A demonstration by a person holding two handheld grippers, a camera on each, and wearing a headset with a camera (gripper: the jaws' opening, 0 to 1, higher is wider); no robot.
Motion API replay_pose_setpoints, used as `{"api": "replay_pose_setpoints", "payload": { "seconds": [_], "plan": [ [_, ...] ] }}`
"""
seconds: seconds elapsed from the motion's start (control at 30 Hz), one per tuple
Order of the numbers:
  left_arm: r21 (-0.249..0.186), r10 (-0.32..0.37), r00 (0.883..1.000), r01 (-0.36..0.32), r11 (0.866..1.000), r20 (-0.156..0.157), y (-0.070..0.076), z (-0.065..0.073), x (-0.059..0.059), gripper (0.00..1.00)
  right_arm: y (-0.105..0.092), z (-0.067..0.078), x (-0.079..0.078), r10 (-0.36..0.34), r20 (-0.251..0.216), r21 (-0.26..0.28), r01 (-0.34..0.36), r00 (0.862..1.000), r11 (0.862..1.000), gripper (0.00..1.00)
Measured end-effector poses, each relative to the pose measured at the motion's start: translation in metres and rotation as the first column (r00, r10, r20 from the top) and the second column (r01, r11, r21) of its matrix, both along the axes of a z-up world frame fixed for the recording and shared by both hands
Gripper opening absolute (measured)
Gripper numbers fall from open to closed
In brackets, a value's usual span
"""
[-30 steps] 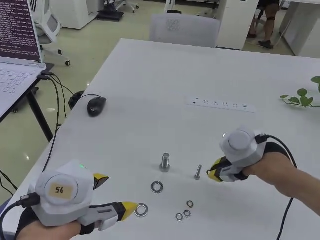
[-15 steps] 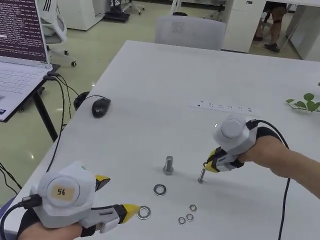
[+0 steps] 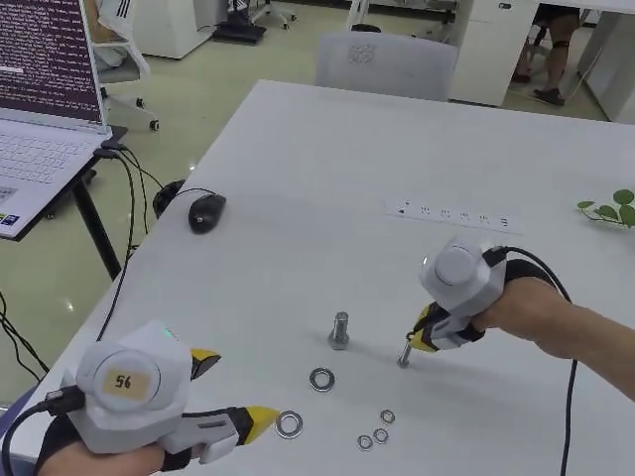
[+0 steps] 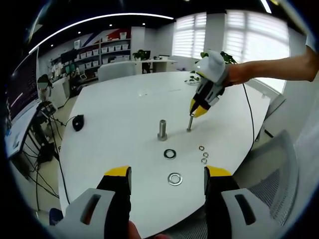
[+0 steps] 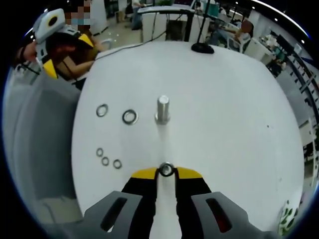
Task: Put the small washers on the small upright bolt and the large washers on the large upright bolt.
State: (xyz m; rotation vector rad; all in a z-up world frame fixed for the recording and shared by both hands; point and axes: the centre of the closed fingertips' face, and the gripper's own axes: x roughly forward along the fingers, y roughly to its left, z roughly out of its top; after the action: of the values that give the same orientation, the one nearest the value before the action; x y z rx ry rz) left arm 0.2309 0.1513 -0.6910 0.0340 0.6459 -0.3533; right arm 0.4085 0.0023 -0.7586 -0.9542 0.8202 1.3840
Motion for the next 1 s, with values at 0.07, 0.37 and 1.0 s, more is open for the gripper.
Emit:
{"api": "replay_pose_setpoints", "payload": {
  "seconds": [0.07, 0.37, 1.0],
  "plan": [
    [0.000, -0.003, 1.000, 0.003, 1.000, 0.000, 0.000, 0.000, 0.000, 0.59, 0.001, -0.001, -0.001, 0.000, -0.007, 0.000, 0.000, 1.000, 1.000, 0.14],
    [0.000, 0.002, 1.000, -0.002, 1.000, -0.002, 0.004, 0.000, 0.001, 0.59, 0.001, -0.006, -0.001, 0.003, -0.009, -0.011, -0.003, 1.000, 1.000, 0.14],
    [0.001, 0.010, 1.000, -0.010, 1.000, -0.011, 0.006, -0.004, -0.004, 0.58, 0.005, -0.035, -0.003, -0.001, -0.038, -0.037, 0.000, 0.999, 0.999, 0.14]
  ]
}}
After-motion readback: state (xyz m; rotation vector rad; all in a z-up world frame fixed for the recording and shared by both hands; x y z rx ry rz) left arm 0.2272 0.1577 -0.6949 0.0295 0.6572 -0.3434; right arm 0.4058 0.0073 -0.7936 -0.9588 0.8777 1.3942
